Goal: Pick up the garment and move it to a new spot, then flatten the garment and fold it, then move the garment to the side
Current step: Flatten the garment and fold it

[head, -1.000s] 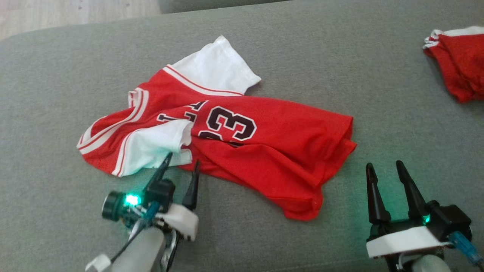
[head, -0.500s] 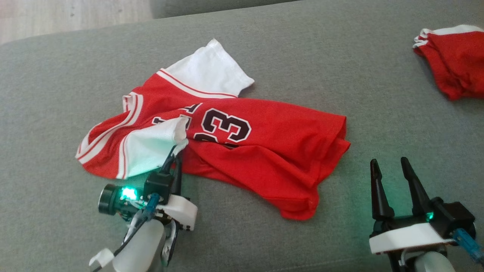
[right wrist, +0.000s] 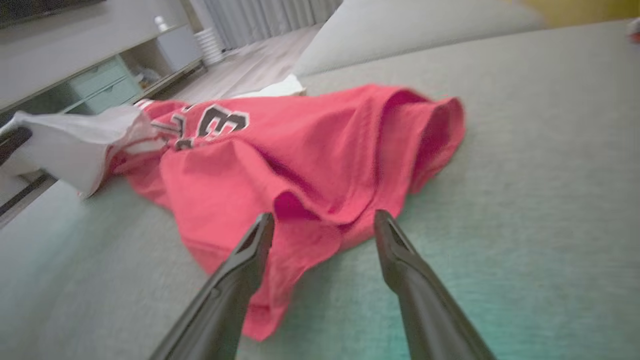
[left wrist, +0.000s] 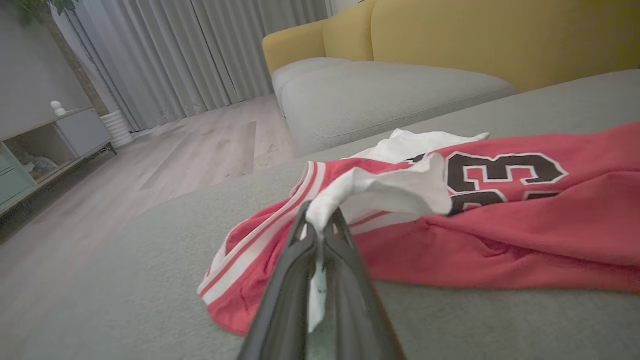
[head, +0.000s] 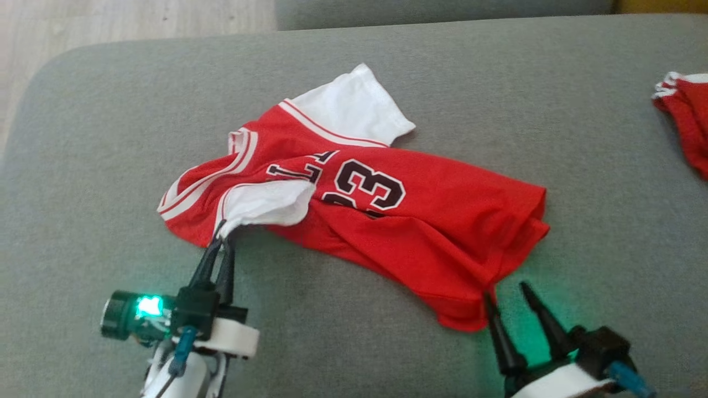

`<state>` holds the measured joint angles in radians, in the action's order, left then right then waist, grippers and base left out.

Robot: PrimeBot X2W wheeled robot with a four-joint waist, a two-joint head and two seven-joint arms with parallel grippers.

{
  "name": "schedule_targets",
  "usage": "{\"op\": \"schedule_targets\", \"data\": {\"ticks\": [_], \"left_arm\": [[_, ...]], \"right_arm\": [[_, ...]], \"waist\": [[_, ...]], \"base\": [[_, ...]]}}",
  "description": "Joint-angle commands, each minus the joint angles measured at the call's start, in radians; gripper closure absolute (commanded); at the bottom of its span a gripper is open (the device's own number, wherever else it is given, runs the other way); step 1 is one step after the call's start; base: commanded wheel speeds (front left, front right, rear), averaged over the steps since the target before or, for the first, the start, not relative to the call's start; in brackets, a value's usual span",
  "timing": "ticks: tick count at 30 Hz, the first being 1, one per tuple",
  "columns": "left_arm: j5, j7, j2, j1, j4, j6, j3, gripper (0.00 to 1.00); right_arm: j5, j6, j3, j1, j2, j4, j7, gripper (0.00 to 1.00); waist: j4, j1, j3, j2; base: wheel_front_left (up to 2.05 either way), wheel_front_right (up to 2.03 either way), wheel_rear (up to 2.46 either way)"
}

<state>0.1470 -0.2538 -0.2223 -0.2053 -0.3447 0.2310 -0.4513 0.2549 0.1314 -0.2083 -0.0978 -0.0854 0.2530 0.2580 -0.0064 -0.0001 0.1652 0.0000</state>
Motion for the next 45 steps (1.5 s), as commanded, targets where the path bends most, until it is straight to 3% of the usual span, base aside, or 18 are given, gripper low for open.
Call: {"op": "schedule_targets", "data": {"ticks": [1,9,18,20,21,23,25,26,31,35,40,45], "left_arm": [[-0.005,-0.008,-0.033,-0.011,0.047,0.015,0.048,1.0],[-0.001,-0.008,-0.063,-0.001,0.09,0.033,0.073,1.0],[0.005,-0.008,-0.073,0.001,0.09,0.039,0.075,1.0],[0.007,-0.008,-0.075,0.002,0.089,0.039,0.074,1.0],[0.008,-0.008,-0.076,0.003,0.088,0.039,0.074,1.0],[0.011,-0.008,-0.08,0.003,0.088,0.039,0.075,1.0],[0.012,-0.007,-0.081,0.002,0.088,0.039,0.076,1.0],[0.015,-0.006,-0.083,0.0,0.09,0.04,0.077,1.0],[0.015,-0.007,-0.094,-0.005,0.104,0.048,0.085,1.0],[0.002,-0.007,-0.119,-0.023,0.15,0.044,0.095,1.0],[-0.036,-0.008,-0.205,-0.108,0.297,-0.013,0.118,1.0],[-0.067,-0.008,-0.307,-0.276,0.433,-0.101,0.143,1.0]], "right_arm": [[0.025,-0.001,-0.075,0.005,-0.049,-0.007,0.004,0.0],[0.128,-0.001,-0.217,0.023,-0.136,0.058,0.004,0.0],[0.19,-0.001,-0.259,0.052,-0.168,0.045,0.004,0.0],[0.195,-0.001,-0.262,0.053,-0.168,0.039,0.004,0.22],[0.2,-0.001,-0.266,0.052,-0.169,0.037,0.004,0.54],[0.21,-0.001,-0.277,0.052,-0.173,0.042,0.004,0.71],[0.216,-0.001,-0.281,0.054,-0.175,0.046,0.004,0.76],[0.224,-0.001,-0.286,0.058,-0.18,0.05,0.004,1.0],[0.206,-0.001,-0.237,0.065,-0.182,0.006,0.004,1.0],[0.184,-0.001,-0.137,0.056,-0.185,-0.079,0.004,1.0],[0.148,-0.001,0.037,0.065,-0.237,-0.266,0.004,1.0],[0.128,-0.001,0.177,0.113,-0.377,-0.433,0.004,1.0]], "waist": [[0.012,0.0001,0.002,0.0],[0.024,0.0001,0.012,0.0],[0.028,0.0001,0.008,0.0],[0.031,0.0001,0.006,0.0],[0.032,0.0001,0.005,0.0],[0.034,0.0001,0.004,0.0],[0.036,0.0001,0.004,0.0],[0.038,0.0001,0.005,0.0],[0.037,0.0001,0.002,0.0],[0.033,0.0001,-0.018,0.0],[0.029,0.0001,-0.068,0.0],[0.025,0.0001,-0.128,0.0]], "base": [[0.0,0.0,0.0],[0.0,0.0,0.0],[0.0,0.0,0.0],[0.0,0.0,0.0],[0.0,0.0,0.0],[0.0,0.0,0.0],[0.0,0.0,0.0],[0.0,0.0,0.0],[0.0,0.0,0.0],[0.0,0.0,0.0],[0.0,0.0,0.0],[0.0,0.0,0.0]]}}
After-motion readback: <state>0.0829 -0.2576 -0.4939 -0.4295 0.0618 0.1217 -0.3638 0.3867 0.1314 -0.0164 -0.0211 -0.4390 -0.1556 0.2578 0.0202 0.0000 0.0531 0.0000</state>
